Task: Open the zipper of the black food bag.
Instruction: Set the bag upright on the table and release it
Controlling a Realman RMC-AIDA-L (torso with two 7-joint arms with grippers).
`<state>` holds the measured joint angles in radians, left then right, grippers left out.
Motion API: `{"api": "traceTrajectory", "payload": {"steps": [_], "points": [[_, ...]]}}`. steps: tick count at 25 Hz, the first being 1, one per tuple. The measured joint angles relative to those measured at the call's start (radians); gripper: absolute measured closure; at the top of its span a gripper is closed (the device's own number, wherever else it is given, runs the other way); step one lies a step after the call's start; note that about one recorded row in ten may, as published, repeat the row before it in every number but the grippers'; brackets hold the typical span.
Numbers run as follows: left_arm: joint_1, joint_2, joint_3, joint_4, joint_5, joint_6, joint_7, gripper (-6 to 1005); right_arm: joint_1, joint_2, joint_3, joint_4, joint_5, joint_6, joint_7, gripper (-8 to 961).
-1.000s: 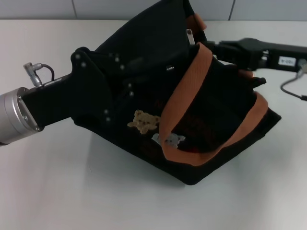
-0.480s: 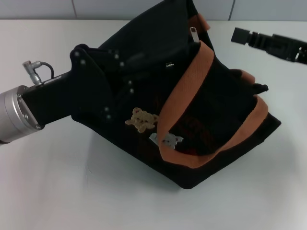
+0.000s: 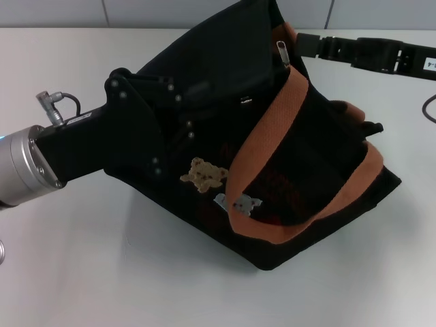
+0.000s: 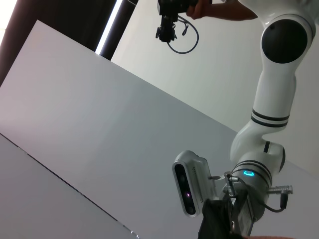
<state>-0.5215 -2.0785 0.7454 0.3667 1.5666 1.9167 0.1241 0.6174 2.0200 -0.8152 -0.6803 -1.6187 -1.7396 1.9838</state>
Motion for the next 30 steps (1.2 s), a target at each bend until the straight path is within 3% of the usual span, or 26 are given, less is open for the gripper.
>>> {"api": "traceTrajectory", "payload": {"steps": [3,19,30], "points": [[0.0,0.0,0.0,0.0,0.001,0.0,0.0,900,0.002,0.0,-0.005,0.002,-0.007,0.007,0.004,605],[-0.001,0.0,0.011,0.0,0.0,0.002,0.0,900,0.036,0.015,-0.006,0.006,-0.053,0.062,0.022,549],[-0.003,0.0,0.011,0.002,-0.001,0.002,0.0,901,0.064,0.017,-0.005,0.025,-0.088,0.081,0.041,560]]}}
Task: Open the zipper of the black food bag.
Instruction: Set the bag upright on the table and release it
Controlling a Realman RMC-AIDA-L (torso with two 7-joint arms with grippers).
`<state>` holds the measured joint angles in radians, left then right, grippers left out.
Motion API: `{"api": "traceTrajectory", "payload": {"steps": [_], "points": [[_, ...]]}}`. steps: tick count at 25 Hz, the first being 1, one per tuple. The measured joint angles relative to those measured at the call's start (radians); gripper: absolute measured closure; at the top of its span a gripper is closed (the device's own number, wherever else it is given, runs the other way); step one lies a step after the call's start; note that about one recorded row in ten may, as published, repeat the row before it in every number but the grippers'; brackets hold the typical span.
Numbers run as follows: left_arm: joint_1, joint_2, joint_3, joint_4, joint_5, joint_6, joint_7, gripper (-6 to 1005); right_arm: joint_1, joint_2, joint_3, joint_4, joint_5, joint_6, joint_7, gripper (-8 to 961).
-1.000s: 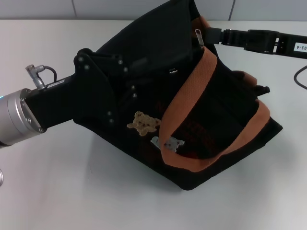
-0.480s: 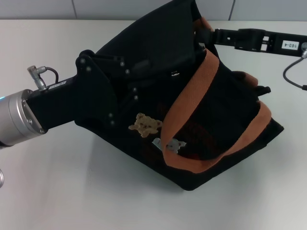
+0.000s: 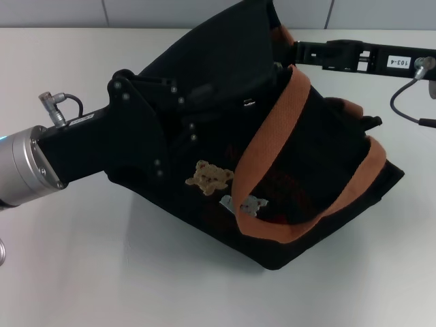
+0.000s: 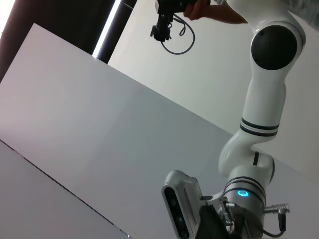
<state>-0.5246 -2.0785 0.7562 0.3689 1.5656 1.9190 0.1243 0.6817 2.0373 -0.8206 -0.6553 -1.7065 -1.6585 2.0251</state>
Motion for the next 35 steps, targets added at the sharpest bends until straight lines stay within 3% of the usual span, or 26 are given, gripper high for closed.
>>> {"api": "traceTrajectory", "payload": {"steps": [2,13,25,31,34,35], "points": [[0.0,0.0,0.0,0.0,0.0,0.0,0.0,901,0.006,0.0,0.0,0.0,-0.019,0.0,0.007,562],[0.004,0.0,-0.001,-0.004,-0.006,0.0,0.009,901,-0.02,0.008,0.012,-0.013,-0.008,-0.05,-0.09,908],[0.006,0.0,-0.002,-0.041,-0.056,-0.007,0.008,902,-0.16,0.006,0.067,0.006,-0.005,-0.082,-0.199,958],[0.002,0.0,-0.001,-0.042,-0.055,-0.008,0.008,907,-0.189,0.004,0.085,0.003,0.005,-0.109,-0.267,918],[0.001,0.0,0.0,-0.042,-0.052,-0.008,0.009,910,-0.201,0.017,0.108,-0.036,0.036,-0.162,-0.432,890],[0.001,0.0,0.0,-0.042,-0.052,-0.008,0.009,910,-0.214,0.034,0.114,-0.082,0.048,-0.173,-0.548,881]]}}
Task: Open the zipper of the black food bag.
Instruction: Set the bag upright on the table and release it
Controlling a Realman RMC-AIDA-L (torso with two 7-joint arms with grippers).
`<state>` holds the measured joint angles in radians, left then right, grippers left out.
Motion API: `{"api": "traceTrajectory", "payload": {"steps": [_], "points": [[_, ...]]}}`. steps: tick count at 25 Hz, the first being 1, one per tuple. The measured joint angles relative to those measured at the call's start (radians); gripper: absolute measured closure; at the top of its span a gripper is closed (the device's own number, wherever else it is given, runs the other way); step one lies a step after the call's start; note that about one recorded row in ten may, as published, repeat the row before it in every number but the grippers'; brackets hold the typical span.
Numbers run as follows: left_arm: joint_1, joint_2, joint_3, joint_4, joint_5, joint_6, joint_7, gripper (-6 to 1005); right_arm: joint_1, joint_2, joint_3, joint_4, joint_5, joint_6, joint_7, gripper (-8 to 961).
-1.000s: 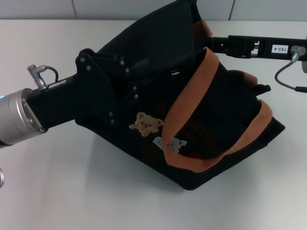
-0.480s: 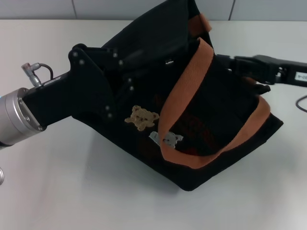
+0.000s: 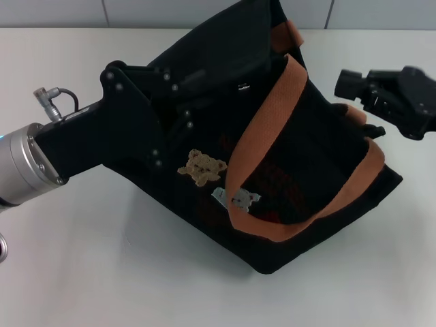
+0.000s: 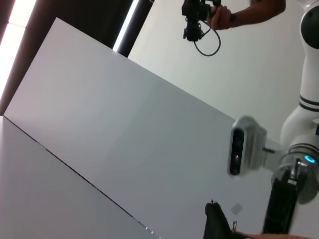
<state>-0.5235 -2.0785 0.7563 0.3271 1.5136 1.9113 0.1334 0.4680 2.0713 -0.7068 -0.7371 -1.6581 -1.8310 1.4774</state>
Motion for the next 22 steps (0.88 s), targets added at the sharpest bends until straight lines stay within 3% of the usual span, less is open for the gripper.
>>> {"api": "traceTrajectory", "payload": {"steps": [9,13,20,22], "points": [[0.004,0.002,0.0,0.005,0.002,0.002,0.0,918,0.046,0.008,-0.012,-0.111,-0.082,0.029,-0.118,799],[0.004,0.003,0.01,0.01,0.003,0.005,0.0,921,0.066,0.009,-0.073,-0.167,-0.116,0.083,-0.125,561],[0.001,0.003,0.014,0.012,0.004,0.005,0.0,926,0.082,0.009,-0.138,-0.196,-0.119,0.145,-0.12,459],[0.0,0.002,0.018,0.012,0.004,0.006,0.004,928,0.087,0.01,-0.146,-0.211,-0.12,0.152,-0.113,470]]}}
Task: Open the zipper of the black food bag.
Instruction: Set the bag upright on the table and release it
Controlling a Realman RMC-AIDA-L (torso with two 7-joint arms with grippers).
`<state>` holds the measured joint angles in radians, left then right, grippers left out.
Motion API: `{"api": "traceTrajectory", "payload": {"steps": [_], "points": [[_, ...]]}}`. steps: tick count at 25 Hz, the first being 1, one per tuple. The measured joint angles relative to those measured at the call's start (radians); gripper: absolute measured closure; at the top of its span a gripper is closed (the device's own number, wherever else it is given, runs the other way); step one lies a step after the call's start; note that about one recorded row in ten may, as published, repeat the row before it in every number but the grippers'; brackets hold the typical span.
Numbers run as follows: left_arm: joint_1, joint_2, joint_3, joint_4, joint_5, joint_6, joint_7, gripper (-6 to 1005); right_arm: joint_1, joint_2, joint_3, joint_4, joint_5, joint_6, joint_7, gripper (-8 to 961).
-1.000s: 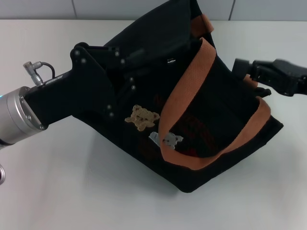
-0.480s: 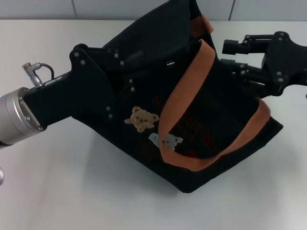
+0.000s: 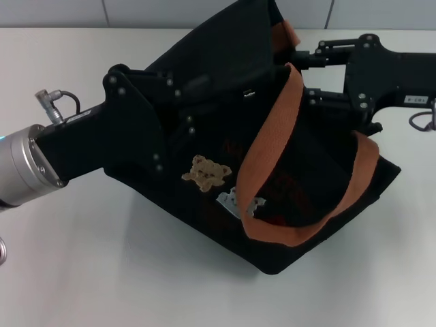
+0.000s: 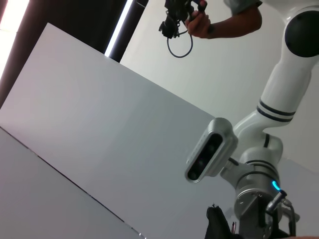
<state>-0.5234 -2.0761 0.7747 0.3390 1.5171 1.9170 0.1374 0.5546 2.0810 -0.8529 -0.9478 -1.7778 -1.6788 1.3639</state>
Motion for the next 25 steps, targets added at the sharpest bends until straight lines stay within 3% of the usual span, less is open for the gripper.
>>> {"api": "traceTrajectory", "payload": {"steps": [12,25], "points": [[-0.001,-0.001,0.006,0.004,-0.005,0.004,0.011,938,-0.012,-0.002,-0.041,-0.126,-0.011,0.028,0.1,524],[-0.035,-0.003,0.006,0.009,-0.008,0.025,0.068,948,-0.018,0.001,-0.095,-0.146,-0.057,-0.003,0.107,520]]}}
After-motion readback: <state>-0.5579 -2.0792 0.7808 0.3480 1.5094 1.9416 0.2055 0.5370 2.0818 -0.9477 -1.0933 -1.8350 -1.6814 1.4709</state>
